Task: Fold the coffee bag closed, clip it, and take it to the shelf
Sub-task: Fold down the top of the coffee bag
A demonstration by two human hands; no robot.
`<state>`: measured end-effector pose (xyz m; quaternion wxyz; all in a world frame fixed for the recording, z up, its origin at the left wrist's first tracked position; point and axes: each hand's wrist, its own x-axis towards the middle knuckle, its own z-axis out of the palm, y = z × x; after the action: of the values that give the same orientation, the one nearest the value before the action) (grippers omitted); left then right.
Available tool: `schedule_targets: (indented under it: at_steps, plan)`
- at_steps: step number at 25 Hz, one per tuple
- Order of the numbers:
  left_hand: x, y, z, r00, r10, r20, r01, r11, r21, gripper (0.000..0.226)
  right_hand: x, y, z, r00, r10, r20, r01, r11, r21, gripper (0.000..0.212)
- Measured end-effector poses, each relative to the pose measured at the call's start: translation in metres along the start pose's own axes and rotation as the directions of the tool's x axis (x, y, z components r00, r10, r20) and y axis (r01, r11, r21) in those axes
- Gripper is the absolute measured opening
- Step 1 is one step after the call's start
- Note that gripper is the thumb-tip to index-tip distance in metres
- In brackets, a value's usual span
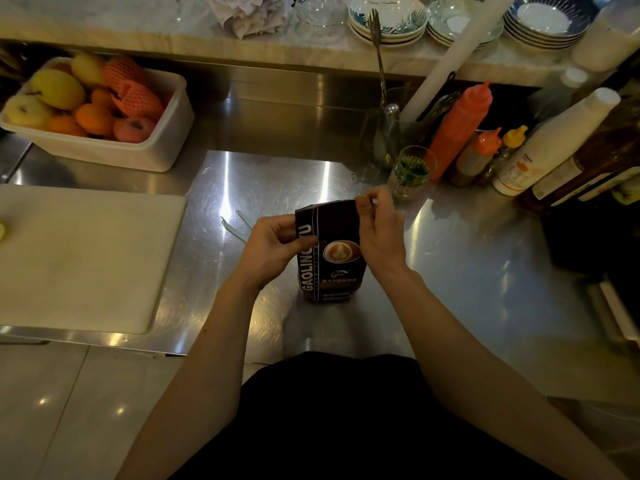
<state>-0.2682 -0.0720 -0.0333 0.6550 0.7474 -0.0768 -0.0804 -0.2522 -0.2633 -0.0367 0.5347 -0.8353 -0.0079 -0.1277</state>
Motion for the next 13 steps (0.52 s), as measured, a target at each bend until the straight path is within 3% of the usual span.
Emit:
schedule_targets:
  at_steps: [2, 8, 13]
  plan:
    - [0.002, 0.0, 0.0, 1.0, 0.0, -0.019, 0.0, 1.0, 0.004, 0.036, -0.001, 0.003, -0.005, 0.996, 0.066, 0.065, -0.07, 0.996, 0.064, 0.011]
    - [0.005, 0.0, 0.004, 0.998, -0.01, -0.057, 0.011, 1.0, 0.019, 0.031, -0.005, 0.01, -0.022, 0.952, 0.15, 0.265, -0.197, 0.967, 0.161, 0.022]
    - [0.006, 0.002, 0.005, 1.0, -0.018, -0.014, 0.019, 0.999, 0.047, 0.032, -0.005, 0.009, -0.03, 0.946, 0.193, 0.26, -0.231, 0.965, 0.122, 0.029]
